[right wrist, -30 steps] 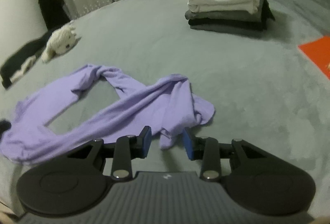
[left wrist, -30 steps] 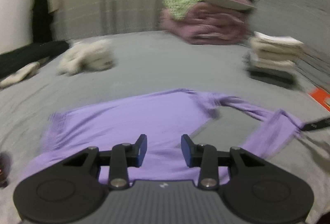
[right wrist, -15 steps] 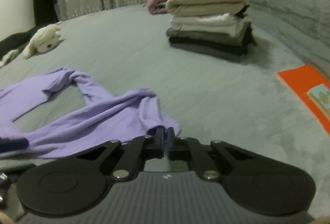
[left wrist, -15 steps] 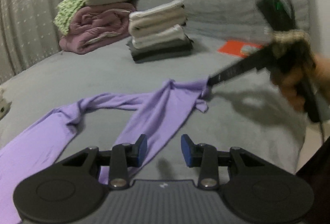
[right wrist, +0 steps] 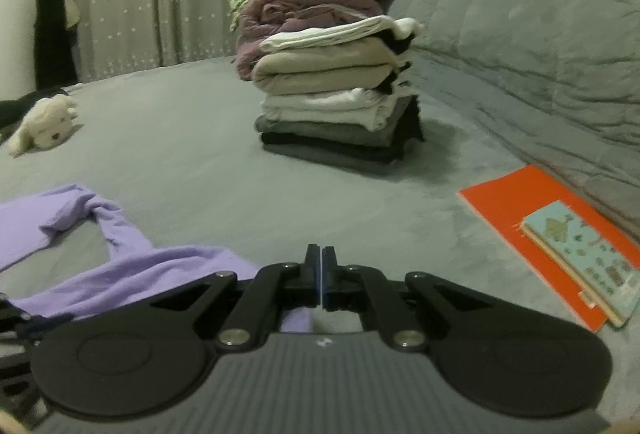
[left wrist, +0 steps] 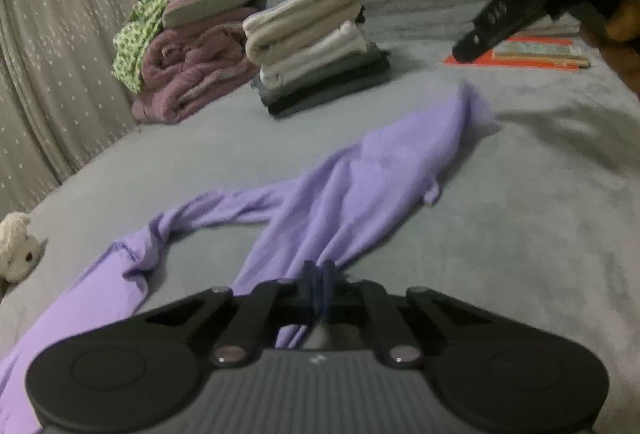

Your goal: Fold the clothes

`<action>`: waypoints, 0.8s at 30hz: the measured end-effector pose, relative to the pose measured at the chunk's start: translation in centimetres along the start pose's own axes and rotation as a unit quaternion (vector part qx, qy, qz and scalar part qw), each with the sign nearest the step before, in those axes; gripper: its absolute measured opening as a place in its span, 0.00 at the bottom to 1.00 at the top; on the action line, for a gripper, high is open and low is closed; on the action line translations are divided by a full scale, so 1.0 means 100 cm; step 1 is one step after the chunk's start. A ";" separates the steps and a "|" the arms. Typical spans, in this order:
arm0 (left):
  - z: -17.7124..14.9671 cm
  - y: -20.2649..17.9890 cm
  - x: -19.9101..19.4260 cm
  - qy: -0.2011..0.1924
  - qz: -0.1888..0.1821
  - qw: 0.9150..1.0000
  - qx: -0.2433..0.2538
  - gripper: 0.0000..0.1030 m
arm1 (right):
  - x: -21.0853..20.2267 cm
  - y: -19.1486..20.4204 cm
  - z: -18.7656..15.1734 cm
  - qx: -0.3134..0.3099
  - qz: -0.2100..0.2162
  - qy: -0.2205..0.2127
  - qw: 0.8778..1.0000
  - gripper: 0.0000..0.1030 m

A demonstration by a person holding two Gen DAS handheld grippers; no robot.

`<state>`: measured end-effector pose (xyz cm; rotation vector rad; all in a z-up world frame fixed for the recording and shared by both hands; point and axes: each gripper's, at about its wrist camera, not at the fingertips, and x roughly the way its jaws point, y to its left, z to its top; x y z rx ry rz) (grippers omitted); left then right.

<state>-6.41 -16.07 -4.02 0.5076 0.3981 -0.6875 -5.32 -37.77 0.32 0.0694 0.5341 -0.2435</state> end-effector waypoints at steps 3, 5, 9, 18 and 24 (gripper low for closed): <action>0.006 0.002 -0.013 -0.016 -0.018 1.000 -0.009 0.02 | -0.007 -0.011 0.001 0.007 -0.005 -0.007 1.000 0.00; 0.008 0.002 -0.021 -0.022 -0.034 0.999 -0.013 0.02 | -0.013 -0.017 0.001 0.006 -0.010 -0.012 1.000 0.00; 0.012 0.003 -0.036 -0.033 -0.067 0.997 -0.023 0.02 | -0.026 -0.027 -0.004 0.003 -0.018 -0.015 1.000 0.00; -0.004 -0.011 -0.033 0.001 -0.087 0.996 -0.001 0.02 | -0.002 -0.024 -0.019 0.020 0.039 0.055 0.998 0.31; -0.008 -0.012 -0.027 0.009 -0.084 0.996 -0.004 0.02 | 0.021 -0.014 -0.020 0.043 0.062 0.080 0.994 0.43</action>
